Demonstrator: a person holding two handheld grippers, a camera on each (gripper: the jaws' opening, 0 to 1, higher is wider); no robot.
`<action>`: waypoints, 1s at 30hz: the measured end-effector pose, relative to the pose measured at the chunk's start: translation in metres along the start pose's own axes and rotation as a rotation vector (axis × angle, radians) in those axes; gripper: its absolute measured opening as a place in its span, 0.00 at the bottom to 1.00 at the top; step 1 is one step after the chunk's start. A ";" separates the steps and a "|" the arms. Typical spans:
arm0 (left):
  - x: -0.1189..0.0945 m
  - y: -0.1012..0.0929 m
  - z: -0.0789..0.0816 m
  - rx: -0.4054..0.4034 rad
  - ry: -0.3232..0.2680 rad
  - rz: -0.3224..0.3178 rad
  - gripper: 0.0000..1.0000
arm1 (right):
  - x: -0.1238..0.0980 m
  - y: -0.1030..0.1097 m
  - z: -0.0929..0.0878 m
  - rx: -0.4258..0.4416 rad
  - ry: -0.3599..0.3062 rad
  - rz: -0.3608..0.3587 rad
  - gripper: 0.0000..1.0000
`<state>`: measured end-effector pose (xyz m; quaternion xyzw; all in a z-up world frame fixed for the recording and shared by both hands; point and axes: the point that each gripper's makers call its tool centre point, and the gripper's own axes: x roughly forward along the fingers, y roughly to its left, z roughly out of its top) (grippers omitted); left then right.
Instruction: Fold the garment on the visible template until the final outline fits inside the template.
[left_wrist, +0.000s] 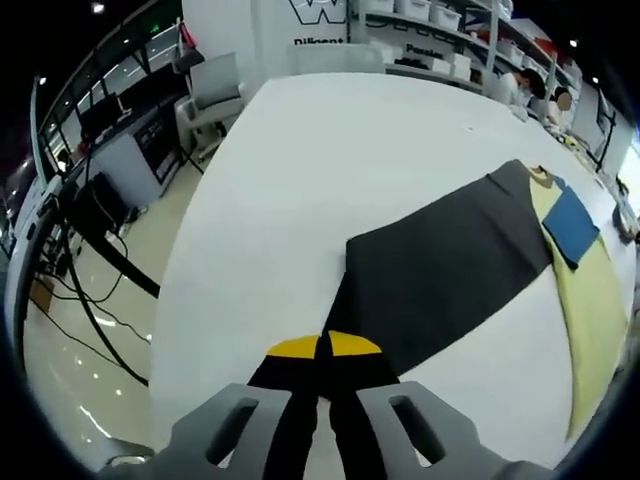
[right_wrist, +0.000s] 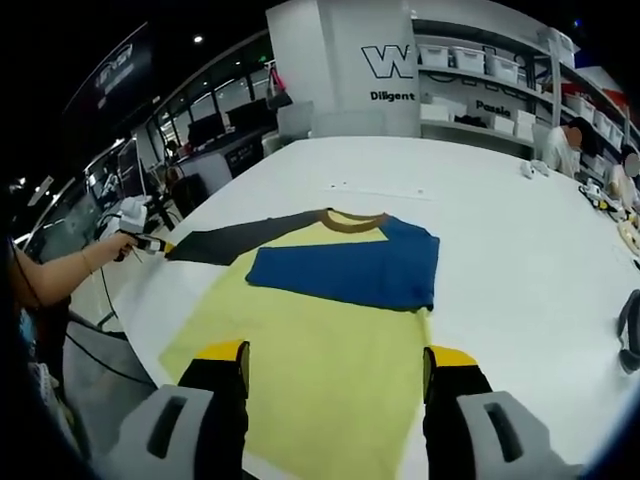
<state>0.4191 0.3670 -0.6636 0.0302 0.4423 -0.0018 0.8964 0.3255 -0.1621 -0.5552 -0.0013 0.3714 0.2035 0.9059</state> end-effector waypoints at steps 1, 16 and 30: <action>0.000 0.003 0.000 -0.003 -0.005 0.023 0.00 | 0.000 0.000 0.000 0.000 0.000 -0.001 0.69; -0.026 0.029 -0.007 -0.160 -0.134 0.131 0.00 | 0.001 0.001 0.001 -0.005 -0.004 0.002 0.68; -0.014 0.033 -0.010 -0.271 -0.100 0.124 0.34 | 0.001 0.001 -0.004 0.006 0.010 0.007 0.69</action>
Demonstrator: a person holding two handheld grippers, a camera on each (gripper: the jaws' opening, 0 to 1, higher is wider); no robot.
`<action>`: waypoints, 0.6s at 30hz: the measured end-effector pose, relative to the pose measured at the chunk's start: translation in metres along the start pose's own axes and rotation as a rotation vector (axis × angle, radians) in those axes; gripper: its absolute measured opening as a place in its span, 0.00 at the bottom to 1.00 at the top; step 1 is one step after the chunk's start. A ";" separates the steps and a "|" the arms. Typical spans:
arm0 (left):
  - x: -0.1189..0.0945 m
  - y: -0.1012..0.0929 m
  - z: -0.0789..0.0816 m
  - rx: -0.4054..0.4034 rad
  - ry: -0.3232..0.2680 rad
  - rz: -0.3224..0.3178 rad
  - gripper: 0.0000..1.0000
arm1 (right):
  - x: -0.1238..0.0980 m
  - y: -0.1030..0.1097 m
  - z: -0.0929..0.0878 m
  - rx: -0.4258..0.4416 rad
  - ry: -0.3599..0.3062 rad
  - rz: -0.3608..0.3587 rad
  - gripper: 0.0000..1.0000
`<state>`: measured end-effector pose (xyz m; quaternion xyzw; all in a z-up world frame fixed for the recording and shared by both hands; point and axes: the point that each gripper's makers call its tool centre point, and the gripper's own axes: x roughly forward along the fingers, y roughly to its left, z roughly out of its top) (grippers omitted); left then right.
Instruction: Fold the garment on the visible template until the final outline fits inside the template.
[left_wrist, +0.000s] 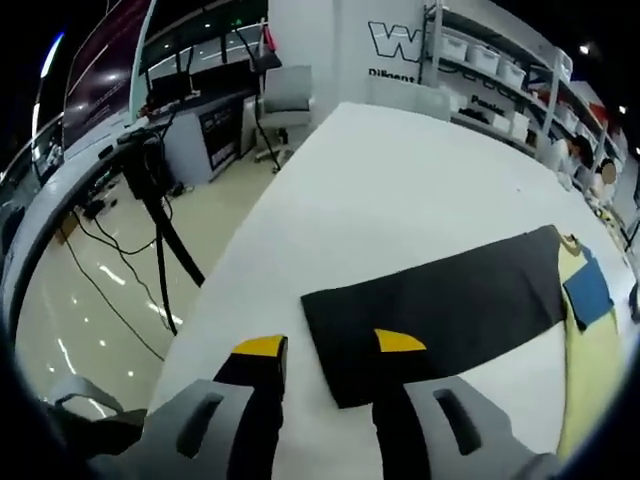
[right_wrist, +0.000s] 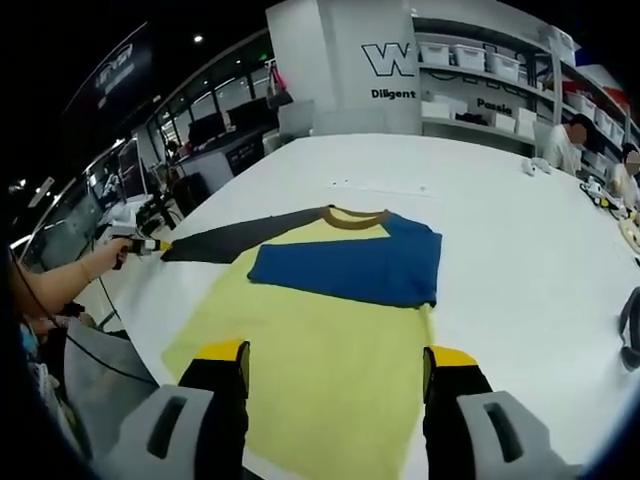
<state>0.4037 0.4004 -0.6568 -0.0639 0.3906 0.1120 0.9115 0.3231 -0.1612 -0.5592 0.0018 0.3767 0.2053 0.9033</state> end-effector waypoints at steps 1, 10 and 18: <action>0.002 0.000 -0.002 -0.003 0.011 -0.001 0.33 | 0.000 0.000 0.000 0.002 0.001 0.000 0.69; 0.008 -0.007 -0.001 0.018 0.036 -0.001 0.12 | -0.002 -0.006 -0.001 0.017 -0.010 -0.015 0.67; 0.002 -0.008 0.007 0.085 0.074 0.015 0.08 | 0.002 0.000 -0.001 0.019 -0.007 0.002 0.67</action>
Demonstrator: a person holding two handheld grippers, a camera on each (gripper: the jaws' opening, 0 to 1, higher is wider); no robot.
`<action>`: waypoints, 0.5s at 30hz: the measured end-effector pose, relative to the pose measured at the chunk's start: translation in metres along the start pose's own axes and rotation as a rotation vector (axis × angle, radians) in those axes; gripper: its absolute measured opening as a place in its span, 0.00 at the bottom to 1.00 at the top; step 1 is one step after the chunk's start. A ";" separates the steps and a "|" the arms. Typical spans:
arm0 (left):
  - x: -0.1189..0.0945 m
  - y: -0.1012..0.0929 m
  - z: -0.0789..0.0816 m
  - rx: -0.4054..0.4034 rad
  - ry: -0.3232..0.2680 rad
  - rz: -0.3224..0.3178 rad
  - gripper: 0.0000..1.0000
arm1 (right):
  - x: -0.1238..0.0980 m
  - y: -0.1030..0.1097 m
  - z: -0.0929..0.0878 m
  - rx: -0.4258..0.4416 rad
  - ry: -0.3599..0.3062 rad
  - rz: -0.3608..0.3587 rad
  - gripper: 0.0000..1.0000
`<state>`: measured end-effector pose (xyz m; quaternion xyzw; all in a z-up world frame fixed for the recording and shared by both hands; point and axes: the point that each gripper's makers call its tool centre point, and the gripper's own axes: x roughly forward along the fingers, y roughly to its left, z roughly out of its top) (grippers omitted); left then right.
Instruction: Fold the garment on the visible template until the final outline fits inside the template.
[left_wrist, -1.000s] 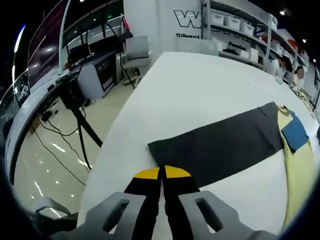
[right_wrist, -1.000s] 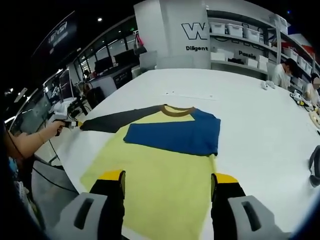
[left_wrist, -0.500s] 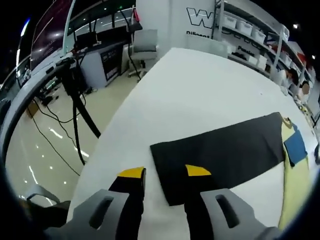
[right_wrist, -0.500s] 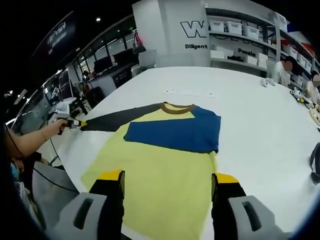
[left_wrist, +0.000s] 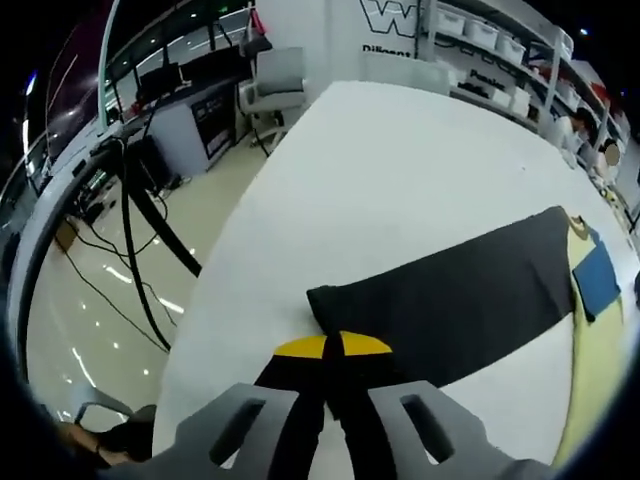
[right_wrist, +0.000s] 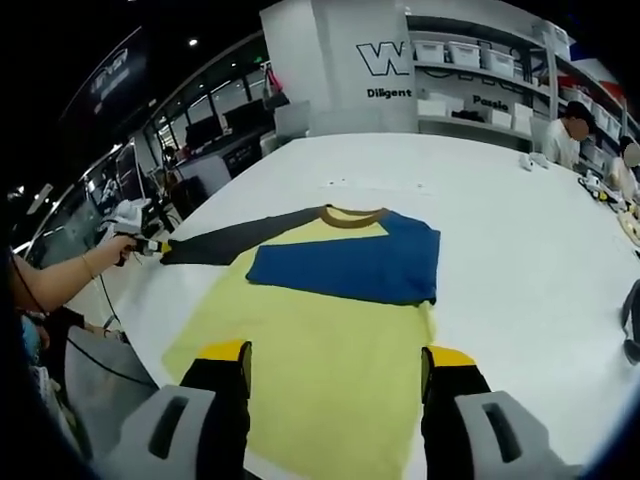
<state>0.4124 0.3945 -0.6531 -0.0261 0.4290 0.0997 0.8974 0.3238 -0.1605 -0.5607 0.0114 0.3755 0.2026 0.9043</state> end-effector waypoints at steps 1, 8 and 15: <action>-0.003 -0.001 0.003 -0.002 -0.010 -0.008 0.08 | 0.000 0.000 0.000 0.000 0.000 0.001 0.67; -0.022 -0.016 0.031 -0.019 -0.076 -0.060 0.08 | -0.003 0.004 0.001 -0.009 -0.005 0.007 0.67; -0.049 -0.059 0.063 0.035 -0.161 -0.143 0.08 | -0.007 0.008 -0.001 -0.022 -0.003 0.012 0.70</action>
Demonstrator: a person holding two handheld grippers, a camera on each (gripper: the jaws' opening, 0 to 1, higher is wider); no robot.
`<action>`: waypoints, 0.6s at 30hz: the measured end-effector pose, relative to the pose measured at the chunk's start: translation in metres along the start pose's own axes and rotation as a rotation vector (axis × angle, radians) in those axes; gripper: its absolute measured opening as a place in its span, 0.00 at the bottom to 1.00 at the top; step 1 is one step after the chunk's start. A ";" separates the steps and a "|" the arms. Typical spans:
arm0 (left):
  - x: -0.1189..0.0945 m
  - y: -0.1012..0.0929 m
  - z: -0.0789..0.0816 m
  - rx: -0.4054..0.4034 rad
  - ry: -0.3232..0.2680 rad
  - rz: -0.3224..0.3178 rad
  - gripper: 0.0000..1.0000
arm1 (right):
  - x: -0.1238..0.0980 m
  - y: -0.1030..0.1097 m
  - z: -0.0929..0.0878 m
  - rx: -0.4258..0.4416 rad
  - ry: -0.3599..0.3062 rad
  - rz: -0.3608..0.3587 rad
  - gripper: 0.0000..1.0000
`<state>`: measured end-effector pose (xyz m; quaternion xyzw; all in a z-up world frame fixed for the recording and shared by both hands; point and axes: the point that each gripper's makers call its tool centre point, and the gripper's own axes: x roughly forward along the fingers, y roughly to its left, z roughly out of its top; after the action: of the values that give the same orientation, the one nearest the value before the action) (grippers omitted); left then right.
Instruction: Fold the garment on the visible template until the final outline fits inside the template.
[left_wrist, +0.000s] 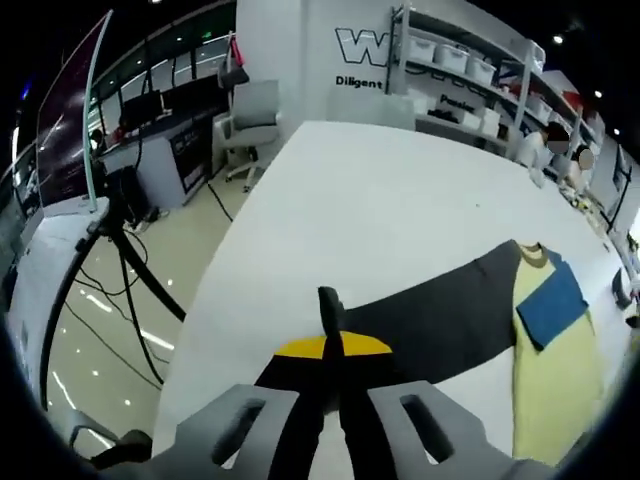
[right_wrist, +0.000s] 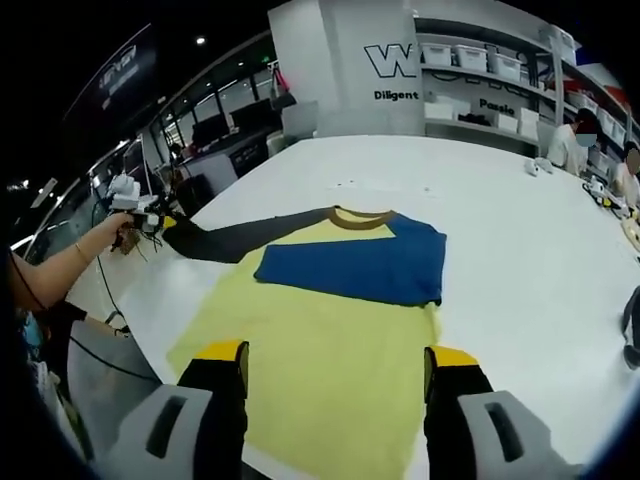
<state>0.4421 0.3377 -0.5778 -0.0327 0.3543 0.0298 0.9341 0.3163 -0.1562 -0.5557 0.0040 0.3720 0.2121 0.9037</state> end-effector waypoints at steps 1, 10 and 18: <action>-0.002 -0.006 0.004 0.008 -0.007 -0.008 0.08 | -0.001 0.000 0.000 -0.002 -0.001 0.000 0.70; -0.022 -0.089 0.058 0.046 -0.136 -0.186 0.08 | -0.004 0.008 -0.002 -0.003 -0.003 0.018 0.70; -0.042 -0.155 0.082 0.131 -0.189 -0.277 0.08 | -0.010 0.011 -0.009 -0.027 0.015 0.021 0.71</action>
<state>0.4769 0.1890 -0.4831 -0.0173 0.2584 -0.1192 0.9585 0.2997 -0.1517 -0.5537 -0.0058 0.3756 0.2265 0.8987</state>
